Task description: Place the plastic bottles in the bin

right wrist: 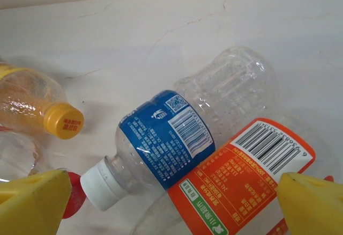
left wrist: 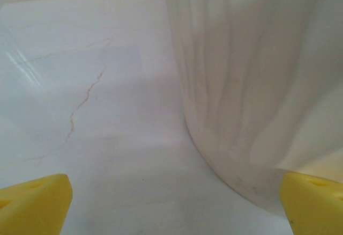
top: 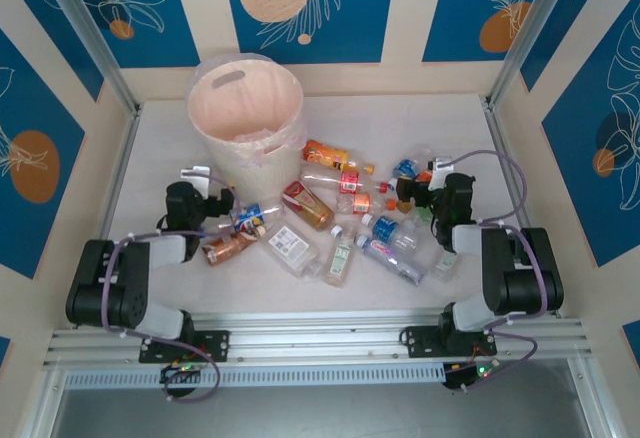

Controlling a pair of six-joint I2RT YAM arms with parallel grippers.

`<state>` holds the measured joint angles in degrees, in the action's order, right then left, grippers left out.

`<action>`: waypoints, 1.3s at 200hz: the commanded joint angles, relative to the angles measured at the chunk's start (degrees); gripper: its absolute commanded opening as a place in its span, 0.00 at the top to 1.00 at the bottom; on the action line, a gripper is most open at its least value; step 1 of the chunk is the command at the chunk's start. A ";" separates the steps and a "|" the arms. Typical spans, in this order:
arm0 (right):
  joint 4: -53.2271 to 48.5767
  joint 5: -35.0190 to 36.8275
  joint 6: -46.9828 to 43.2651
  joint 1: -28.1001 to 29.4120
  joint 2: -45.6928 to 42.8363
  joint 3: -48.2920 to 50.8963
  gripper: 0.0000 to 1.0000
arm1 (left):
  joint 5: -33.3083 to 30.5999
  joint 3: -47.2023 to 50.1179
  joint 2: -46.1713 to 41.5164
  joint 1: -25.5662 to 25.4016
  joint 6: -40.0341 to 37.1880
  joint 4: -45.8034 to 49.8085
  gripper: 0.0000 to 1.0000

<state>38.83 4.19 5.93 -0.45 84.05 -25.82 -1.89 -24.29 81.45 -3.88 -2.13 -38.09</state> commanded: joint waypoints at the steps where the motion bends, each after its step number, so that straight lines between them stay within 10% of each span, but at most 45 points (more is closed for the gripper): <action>1: -4.79 1.02 -0.07 0.17 -4.49 -1.39 0.01 | 0.55 -1.81 -5.83 0.28 -0.98 4.83 0.01; 70: -19.89 7.46 3.61 1.70 -21.42 -2.02 0.01 | -11.99 -2.33 -34.42 0.02 10.05 33.14 0.01; 183: -93.18 21.72 31.63 20.78 -26.99 -28.88 0.01 | 2.45 -0.75 -61.10 -0.95 33.30 61.32 0.00; 260: -104.78 20.10 40.50 9.25 -28.30 -27.27 0.15 | 6.90 -4.55 -61.94 -0.94 33.55 60.68 0.01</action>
<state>-61.69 26.06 43.46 13.50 56.36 -53.76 2.81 -25.96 19.81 -4.40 31.20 22.15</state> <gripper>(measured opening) 0.862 0.995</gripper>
